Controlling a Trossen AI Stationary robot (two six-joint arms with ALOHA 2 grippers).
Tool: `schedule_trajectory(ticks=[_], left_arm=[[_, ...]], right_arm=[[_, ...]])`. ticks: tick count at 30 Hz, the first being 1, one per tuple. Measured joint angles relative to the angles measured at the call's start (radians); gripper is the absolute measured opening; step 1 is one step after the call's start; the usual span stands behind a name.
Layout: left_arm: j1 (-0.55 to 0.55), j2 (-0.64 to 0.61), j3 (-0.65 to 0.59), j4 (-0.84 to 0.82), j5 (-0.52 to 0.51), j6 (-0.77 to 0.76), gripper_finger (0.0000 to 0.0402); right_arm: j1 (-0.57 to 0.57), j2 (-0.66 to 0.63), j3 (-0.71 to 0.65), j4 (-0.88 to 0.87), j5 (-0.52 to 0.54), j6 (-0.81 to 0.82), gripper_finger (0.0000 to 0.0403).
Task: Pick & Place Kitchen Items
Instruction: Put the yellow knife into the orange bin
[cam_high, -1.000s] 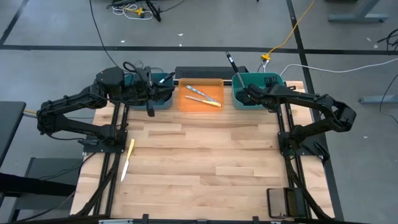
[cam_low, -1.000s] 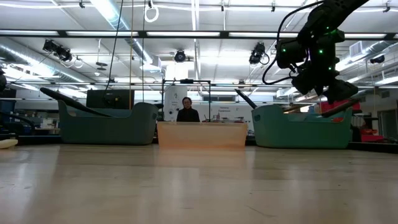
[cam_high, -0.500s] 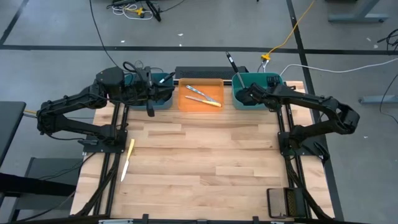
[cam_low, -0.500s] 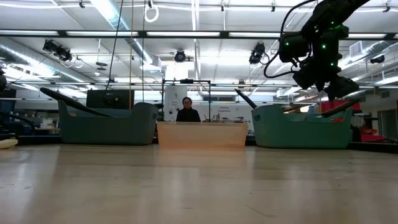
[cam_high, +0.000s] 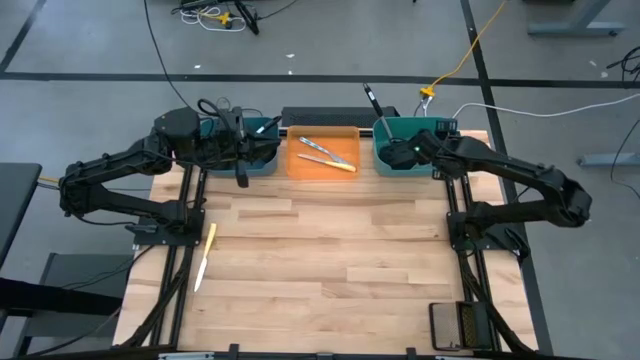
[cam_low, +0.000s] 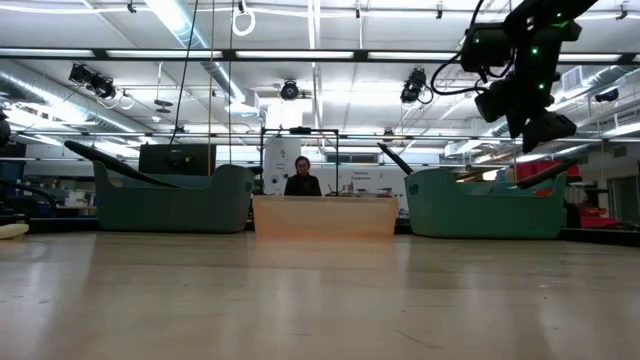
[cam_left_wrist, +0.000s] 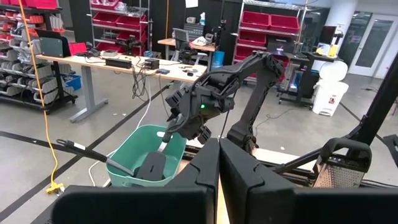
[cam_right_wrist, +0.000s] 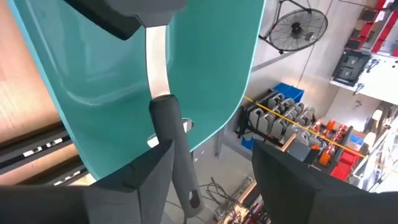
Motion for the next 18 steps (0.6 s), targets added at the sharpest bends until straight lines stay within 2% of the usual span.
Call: schedule_trajectory(ticks=[10, 18], left_arm=[[0.000, 0.000, 0.000, 0.000, 0.000, -0.001, 0.0018], [0.000, 0.000, 0.000, 0.000, 0.000, -0.001, 0.0018]], right_arm=[[0.000, -0.034, 0.000, 0.009, -0.072, 0.000, 0.0204], [0.003, -0.076, 0.000, 0.062, -0.215, 0.001, 0.0184]])
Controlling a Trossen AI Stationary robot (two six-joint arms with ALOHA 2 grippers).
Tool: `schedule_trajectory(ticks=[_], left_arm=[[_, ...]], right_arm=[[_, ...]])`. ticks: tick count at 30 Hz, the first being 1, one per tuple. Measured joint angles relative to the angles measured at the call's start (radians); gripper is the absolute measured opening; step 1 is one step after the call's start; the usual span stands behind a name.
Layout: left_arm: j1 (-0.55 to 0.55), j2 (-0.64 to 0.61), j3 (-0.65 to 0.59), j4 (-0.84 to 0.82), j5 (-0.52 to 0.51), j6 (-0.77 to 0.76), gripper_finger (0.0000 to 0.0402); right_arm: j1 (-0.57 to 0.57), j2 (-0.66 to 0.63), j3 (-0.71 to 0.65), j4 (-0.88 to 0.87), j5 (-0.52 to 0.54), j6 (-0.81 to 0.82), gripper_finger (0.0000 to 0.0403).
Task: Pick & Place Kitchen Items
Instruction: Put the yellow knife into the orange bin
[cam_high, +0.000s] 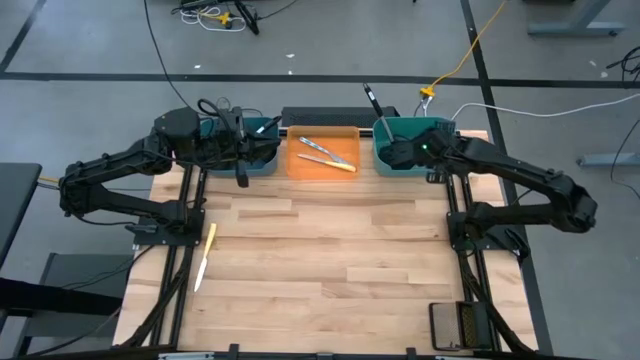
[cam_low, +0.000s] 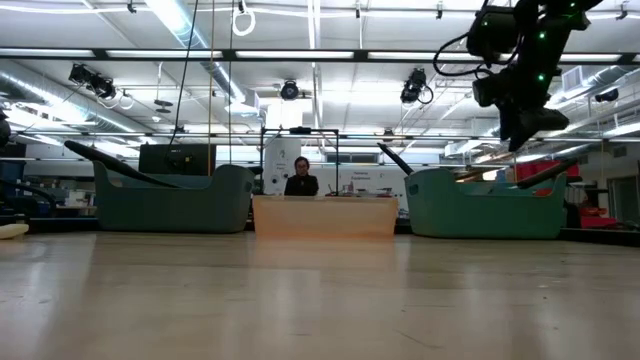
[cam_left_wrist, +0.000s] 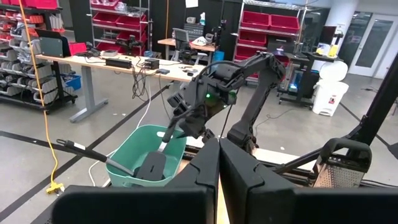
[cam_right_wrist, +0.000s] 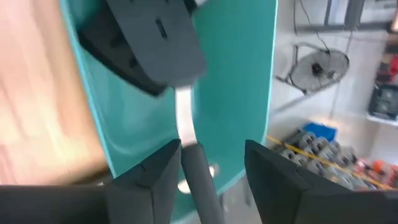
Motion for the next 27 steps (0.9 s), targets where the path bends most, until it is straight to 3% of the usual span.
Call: schedule_trajectory(ticks=[12, 17, 27], left_arm=[[0.000, 0.000, 0.000, 0.000, 0.000, 0.001, 0.0018], [0.000, 0.000, 0.000, 0.000, 0.000, 0.001, 0.0018], [0.000, 0.000, 0.000, 0.000, 0.000, 0.003, 0.0018]], right_arm=[[0.095, -0.080, 0.000, 0.107, -0.207, 0.135, 0.0137], [0.126, -0.098, 0.000, 0.128, -0.246, 0.235, 0.0122], [0.186, -0.124, 0.000, 0.169, -0.500, 0.341, 0.0098]])
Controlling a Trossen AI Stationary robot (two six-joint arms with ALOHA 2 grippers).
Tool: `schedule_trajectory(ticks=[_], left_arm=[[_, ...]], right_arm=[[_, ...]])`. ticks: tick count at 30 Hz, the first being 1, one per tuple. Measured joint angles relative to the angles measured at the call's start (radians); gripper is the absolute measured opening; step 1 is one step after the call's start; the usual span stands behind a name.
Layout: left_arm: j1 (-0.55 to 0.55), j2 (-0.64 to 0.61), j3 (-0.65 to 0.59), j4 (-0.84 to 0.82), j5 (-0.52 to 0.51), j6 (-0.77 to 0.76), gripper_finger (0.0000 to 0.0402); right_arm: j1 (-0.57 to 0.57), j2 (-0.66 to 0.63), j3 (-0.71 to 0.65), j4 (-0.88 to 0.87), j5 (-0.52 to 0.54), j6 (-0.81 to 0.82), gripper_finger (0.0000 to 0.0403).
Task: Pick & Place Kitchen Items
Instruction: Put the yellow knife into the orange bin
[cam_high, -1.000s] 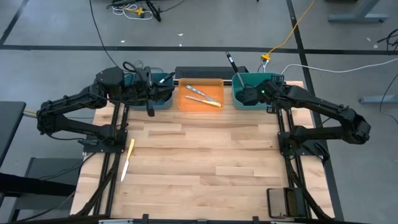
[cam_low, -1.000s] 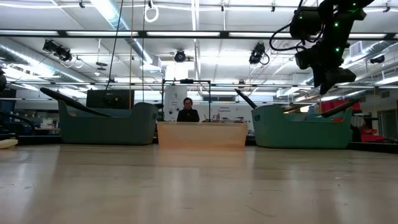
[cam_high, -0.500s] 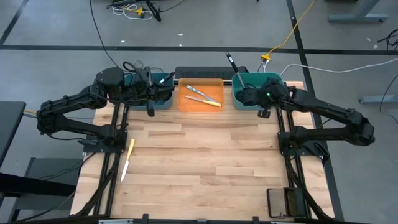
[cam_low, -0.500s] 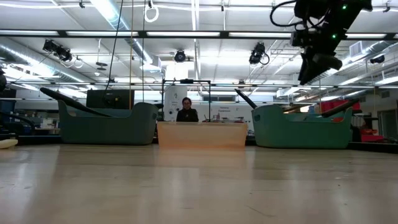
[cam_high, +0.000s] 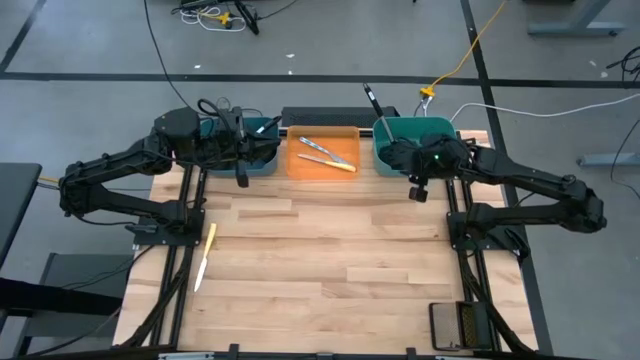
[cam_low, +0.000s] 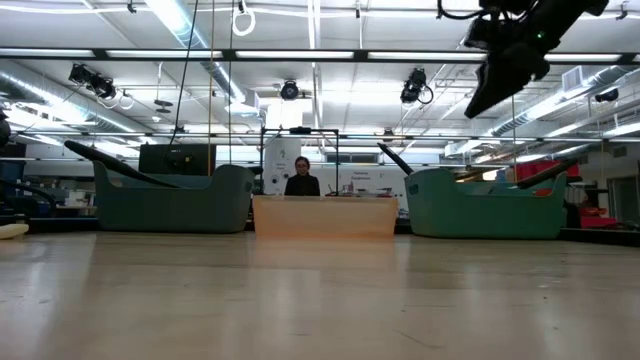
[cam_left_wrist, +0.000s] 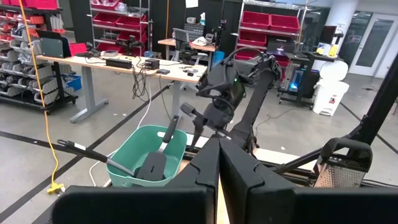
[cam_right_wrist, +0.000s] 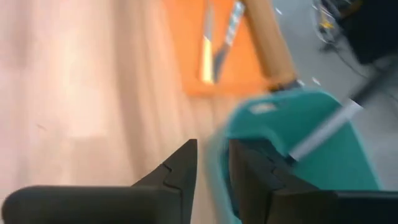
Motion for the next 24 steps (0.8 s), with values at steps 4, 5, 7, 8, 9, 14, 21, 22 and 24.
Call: schedule_trajectory(ticks=[4, 5, 7, 8, 9, 14, 21, 22, 24], left_arm=[[0.000, 0.000, 0.000, 0.000, 0.000, 0.000, 0.0018], [0.000, 0.000, 0.000, 0.000, 0.000, 0.000, 0.0018], [0.000, 0.000, 0.000, 0.000, 0.000, 0.000, 0.0018], [0.000, 0.000, 0.000, 0.000, 0.000, 0.000, 0.0018], [0.000, 0.000, 0.000, 0.000, 0.000, 0.000, 0.0018], [0.000, 0.000, 0.000, 0.000, 0.000, 0.000, 0.0018], [0.000, 0.000, 0.000, 0.000, 0.000, 0.000, 0.0018], [0.000, 0.000, 0.000, 0.000, 0.000, 0.000, 0.0018], [0.000, 0.000, 0.000, 0.000, 0.000, 0.000, 0.0018]], right_arm=[[0.023, -0.001, 0.000, 0.068, -0.117, 0.054, 0.0088], [0.028, -0.001, 0.000, 0.086, -0.136, 0.064, 0.0085], [0.040, -0.001, 0.000, 0.124, -0.162, 0.089, 0.0079], [0.046, -0.001, 0.000, 0.143, -0.172, 0.103, 0.0075], [0.052, -0.001, 0.000, 0.160, -0.180, 0.109, 0.0071], [0.084, -0.001, 0.000, 0.228, -0.219, 0.175, 0.0042], [0.147, -0.009, 0.000, 0.317, -0.238, 0.242, 0.0005], [0.156, -0.011, 0.000, 0.330, -0.237, 0.249, 0.0006], [0.173, -0.014, 0.000, 0.354, -0.237, 0.270, 0.0011]])
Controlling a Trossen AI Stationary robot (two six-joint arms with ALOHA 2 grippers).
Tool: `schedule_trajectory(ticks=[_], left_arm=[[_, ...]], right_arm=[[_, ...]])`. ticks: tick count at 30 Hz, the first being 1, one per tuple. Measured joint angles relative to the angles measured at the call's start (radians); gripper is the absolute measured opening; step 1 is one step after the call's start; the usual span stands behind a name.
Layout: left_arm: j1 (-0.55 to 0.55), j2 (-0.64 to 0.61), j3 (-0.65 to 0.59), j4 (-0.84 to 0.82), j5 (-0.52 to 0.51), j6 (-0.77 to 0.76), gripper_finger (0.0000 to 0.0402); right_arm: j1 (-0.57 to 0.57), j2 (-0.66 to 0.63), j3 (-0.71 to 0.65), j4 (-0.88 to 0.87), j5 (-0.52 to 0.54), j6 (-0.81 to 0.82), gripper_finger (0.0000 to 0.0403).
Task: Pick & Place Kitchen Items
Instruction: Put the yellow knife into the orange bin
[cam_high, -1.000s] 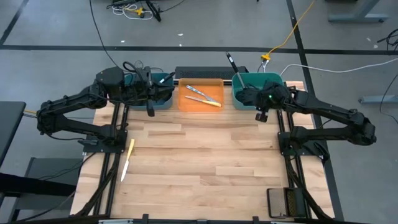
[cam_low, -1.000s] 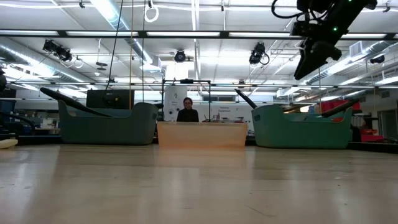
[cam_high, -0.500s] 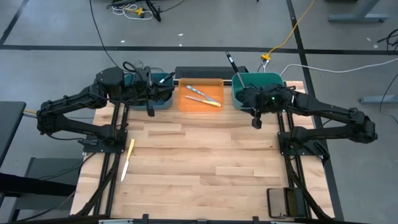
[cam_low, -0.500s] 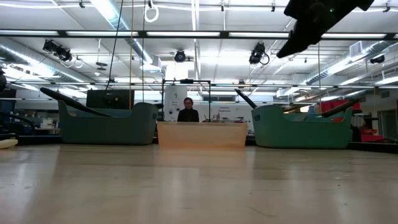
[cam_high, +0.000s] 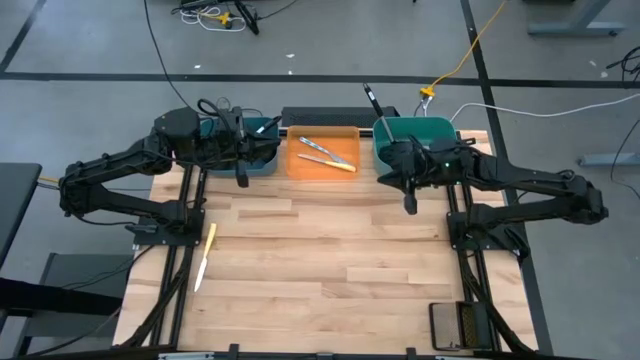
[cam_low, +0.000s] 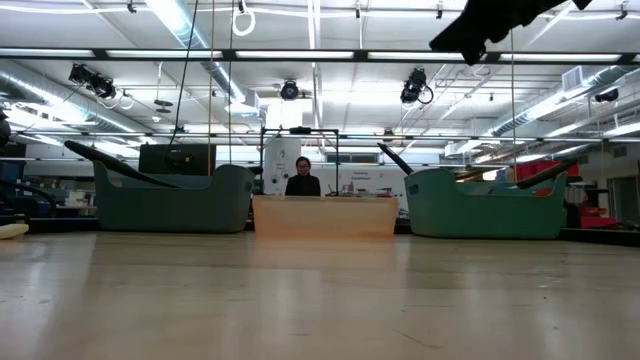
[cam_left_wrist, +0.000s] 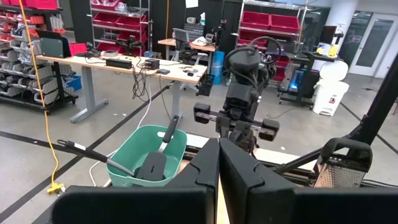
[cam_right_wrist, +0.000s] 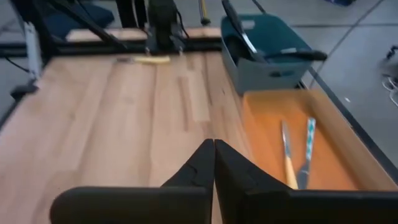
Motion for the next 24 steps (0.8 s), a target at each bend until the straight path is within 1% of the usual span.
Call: schedule_trajectory(ticks=[4, 12, 20, 24], left_arm=[[0.000, 0.000, 0.000, 0.000, 0.001, 0.000, 0.0018], [0.000, -0.017, 0.001, -0.005, 0.042, 0.000, 0.0018], [0.000, -0.041, 0.001, -0.098, 0.045, -0.021, 0.0018], [0.000, -0.039, 0.001, -0.153, 0.091, -0.030, 0.0018]], right_arm=[[0.042, -0.011, 0.000, 0.056, 0.000, 0.022, 0.0007], [0.128, -0.040, 0.001, 0.186, 0.002, 0.046, 0.0004], [0.142, -0.044, 0.001, 0.194, 0.004, 0.045, 0.0004], [0.142, -0.044, 0.001, 0.190, 0.029, 0.044, 0.0004]])
